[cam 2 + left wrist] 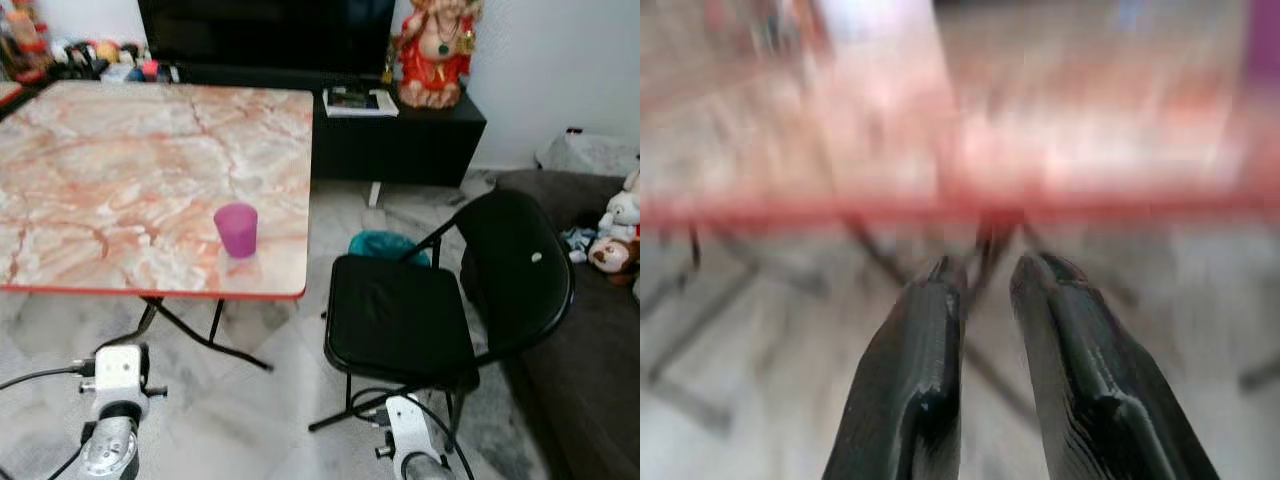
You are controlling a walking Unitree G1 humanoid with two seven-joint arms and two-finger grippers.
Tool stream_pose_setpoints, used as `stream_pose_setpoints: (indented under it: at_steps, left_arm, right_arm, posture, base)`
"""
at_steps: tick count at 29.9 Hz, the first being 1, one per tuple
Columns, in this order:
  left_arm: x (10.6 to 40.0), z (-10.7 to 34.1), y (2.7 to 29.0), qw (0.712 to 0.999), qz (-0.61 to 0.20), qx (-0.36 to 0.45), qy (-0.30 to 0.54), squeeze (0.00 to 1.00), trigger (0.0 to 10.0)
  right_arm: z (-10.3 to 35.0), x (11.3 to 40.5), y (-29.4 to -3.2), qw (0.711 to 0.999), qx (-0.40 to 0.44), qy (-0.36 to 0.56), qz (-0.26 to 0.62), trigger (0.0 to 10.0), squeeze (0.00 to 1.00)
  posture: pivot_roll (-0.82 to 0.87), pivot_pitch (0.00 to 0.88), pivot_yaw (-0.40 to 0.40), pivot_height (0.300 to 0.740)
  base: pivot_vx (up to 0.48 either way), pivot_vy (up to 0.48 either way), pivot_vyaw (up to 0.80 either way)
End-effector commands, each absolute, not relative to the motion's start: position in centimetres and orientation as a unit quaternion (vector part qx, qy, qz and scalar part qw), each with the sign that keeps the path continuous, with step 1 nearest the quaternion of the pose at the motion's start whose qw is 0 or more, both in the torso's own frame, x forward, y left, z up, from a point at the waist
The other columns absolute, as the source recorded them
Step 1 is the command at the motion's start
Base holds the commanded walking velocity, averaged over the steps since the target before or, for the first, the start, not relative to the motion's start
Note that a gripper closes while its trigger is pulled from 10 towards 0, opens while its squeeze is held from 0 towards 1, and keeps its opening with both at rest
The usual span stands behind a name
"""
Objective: Setting the table
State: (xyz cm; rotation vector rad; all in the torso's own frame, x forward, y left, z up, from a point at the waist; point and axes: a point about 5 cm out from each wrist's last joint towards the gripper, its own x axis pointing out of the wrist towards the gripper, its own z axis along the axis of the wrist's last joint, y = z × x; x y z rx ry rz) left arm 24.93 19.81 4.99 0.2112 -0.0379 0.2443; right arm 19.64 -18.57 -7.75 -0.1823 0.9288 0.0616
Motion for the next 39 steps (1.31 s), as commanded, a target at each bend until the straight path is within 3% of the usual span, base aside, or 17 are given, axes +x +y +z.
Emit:
stream_pose_setpoints:
  at_steps: [1,6,14,19,39]
  left_arm:
    - [25.3,6.5,19.1,0.986,0.117,0.113,-0.047,0.0,10.0]
    - [28.0,11.8,17.3,0.981,0.109,0.095,-0.13,0.0,10.0]
    - [32.9,15.3,14.9,0.983,0.065,0.073,-0.153,0.0,10.0]
    - [34.4,17.2,14.2,0.982,0.047,0.068,-0.171,0.0,10.0]
    - [35.5,18.3,12.8,0.982,0.008,0.046,-0.185,0.0,10.0]
  right_arm:
    - [-7.8,19.6,-18.6,0.889,-0.092,0.448,0.03,10.0,0.0]
    - [-7.7,19.8,-18.4,0.889,-0.095,0.446,0.035,10.0,0.0]
    - [-7.8,19.7,-17.9,0.891,-0.09,0.444,0.036,10.0,0.0]
    - [-7.9,19.5,-18.0,0.89,-0.09,0.446,0.032,10.0,0.0]
    - [-8.0,19.2,-17.9,0.891,-0.086,0.445,0.028,10.0,0.0]
  posture:
    - [-0.01,0.0,-0.085,0.74]
    - [0.0,0.0,-0.091,0.74]
    - [-0.03,0.0,-0.076,0.74]
    - [-0.03,0.0,-0.07,0.74]
    - [-0.05,0.0,-0.047,0.74]
  base:
    - [0.0,0.0,0.0]
    - [0.0,0.0,0.0]
    - [0.119,0.0,0.0]
    - [0.396,0.0,0.0]
    - [0.48,0.0,0.0]
